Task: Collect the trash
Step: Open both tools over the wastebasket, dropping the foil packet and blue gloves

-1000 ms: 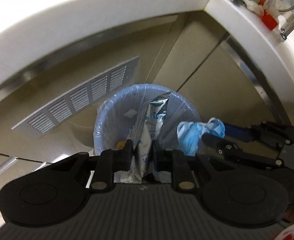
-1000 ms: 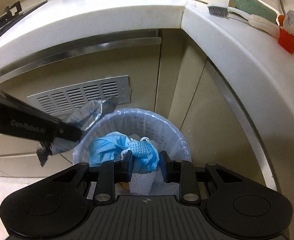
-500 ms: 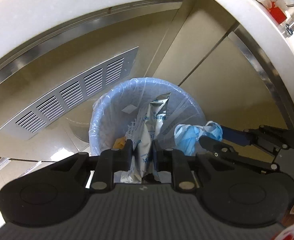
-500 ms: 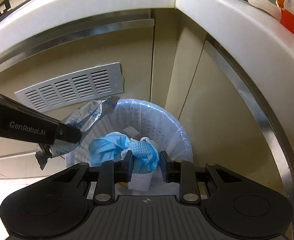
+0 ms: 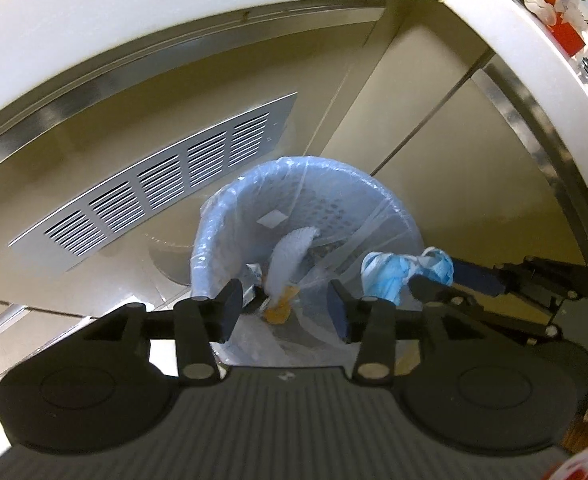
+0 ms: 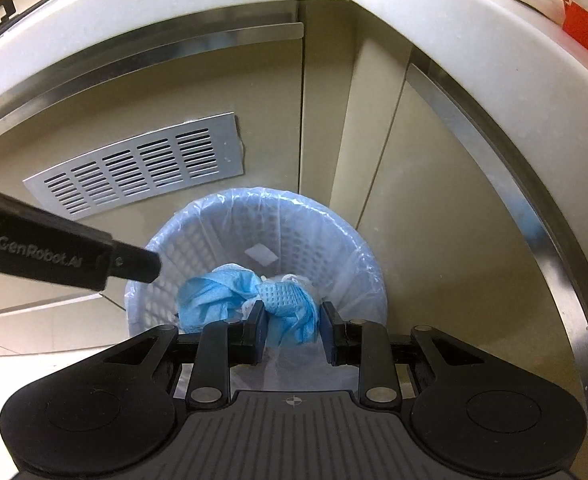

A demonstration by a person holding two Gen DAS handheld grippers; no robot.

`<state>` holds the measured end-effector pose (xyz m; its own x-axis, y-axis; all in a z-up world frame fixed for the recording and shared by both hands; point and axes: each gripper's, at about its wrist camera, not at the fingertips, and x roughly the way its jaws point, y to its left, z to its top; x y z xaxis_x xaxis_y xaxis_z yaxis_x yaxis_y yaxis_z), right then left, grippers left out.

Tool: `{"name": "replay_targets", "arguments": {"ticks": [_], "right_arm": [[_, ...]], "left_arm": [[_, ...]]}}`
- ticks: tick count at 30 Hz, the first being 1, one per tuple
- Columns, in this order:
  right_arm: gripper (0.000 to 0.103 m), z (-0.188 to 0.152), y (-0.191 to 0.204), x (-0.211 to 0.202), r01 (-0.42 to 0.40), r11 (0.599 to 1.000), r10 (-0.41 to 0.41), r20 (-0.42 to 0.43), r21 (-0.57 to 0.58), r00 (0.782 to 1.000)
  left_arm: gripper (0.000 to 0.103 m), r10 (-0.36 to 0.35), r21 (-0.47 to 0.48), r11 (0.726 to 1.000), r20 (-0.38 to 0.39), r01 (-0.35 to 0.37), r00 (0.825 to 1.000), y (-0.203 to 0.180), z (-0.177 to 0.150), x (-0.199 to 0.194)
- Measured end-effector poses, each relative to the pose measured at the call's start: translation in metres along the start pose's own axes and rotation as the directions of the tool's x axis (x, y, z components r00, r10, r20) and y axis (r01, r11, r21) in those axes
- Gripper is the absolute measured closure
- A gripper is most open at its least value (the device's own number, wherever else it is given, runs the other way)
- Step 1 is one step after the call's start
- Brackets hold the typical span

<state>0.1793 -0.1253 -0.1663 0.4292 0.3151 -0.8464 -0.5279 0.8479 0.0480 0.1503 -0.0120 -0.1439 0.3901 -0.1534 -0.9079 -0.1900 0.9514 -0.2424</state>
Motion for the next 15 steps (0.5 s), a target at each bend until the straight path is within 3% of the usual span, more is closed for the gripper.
{"name": "replay_targets", "arguments": {"ticks": [10,11,12,13,14,15], "right_arm": [[0.074,-0.001,0.001,0.0,0.001,1.0,-0.001,0.002,0.002,1.0],[0.067,0.0,0.002,0.0,-0.002,1.0,0.002,-0.003,0.005,1.0],[0.052,0.001,0.002,0.001,-0.003,1.0,0.004,-0.008,0.011,1.0],[0.042,0.001,0.0,0.001,-0.003,1.0,0.004,-0.009,0.015,1.0],[0.035,0.001,0.0,0.001,-0.001,1.0,0.001,-0.004,0.021,1.0],[0.035,0.001,-0.001,0.001,0.0,1.0,0.0,-0.002,0.021,1.0]], "left_arm": [[0.06,0.016,-0.02,1.0,0.01,-0.016,1.0,0.008,-0.004,-0.008],[0.06,0.018,-0.02,1.0,0.012,-0.018,1.0,0.008,-0.004,-0.01],[0.059,0.02,-0.02,1.0,0.014,-0.02,1.0,0.008,-0.004,-0.011],[0.058,0.022,-0.02,1.0,0.016,-0.022,1.0,0.007,-0.005,-0.013],[0.058,0.023,-0.018,1.0,0.016,-0.023,1.0,0.007,-0.005,-0.013],[0.058,0.024,-0.017,1.0,0.017,-0.023,1.0,0.007,-0.005,-0.014]]}}
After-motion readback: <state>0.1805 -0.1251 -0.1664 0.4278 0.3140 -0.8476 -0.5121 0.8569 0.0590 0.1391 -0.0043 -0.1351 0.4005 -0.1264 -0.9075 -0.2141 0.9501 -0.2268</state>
